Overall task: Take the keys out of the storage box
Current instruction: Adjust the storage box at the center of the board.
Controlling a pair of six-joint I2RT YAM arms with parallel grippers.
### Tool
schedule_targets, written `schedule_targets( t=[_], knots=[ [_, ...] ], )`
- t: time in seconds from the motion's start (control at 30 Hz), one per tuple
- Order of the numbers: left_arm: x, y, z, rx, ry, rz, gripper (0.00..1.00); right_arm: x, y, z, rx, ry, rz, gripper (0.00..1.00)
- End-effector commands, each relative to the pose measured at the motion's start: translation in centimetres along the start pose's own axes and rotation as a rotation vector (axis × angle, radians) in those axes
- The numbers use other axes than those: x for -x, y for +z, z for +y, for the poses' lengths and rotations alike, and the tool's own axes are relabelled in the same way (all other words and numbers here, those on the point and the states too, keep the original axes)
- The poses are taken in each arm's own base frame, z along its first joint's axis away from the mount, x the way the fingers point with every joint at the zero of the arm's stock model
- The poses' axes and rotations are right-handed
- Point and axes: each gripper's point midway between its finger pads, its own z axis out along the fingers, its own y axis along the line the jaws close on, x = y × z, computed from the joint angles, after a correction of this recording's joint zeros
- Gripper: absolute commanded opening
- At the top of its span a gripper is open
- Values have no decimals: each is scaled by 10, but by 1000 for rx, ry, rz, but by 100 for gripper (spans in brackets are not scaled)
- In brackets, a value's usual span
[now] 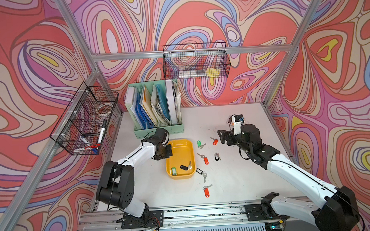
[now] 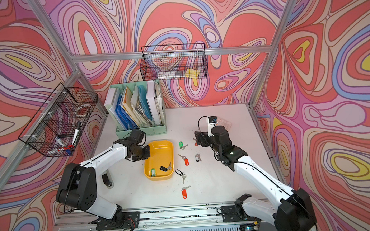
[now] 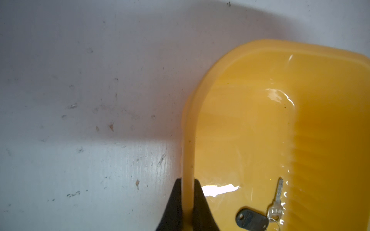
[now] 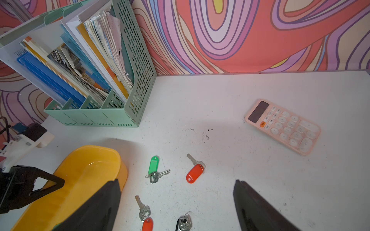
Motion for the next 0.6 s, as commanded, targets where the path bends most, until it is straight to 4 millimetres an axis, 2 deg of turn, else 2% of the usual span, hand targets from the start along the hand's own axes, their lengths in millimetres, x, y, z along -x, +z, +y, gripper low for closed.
schedule_targets(
  t=[0.0, 0.2, 0.57],
  knots=[
    [-27, -13, -3, -78, -4, 171, 0, 2, 2, -2, -8, 5, -4, 92],
    [-36, -27, -8, -160, 3, 301, 0, 0, 6, 3, 21, 11, 4, 92],
    [-29, -27, -16, -214, 7, 330, 0, -4, 8, 6, 36, -1, 31, 92]
  ],
)
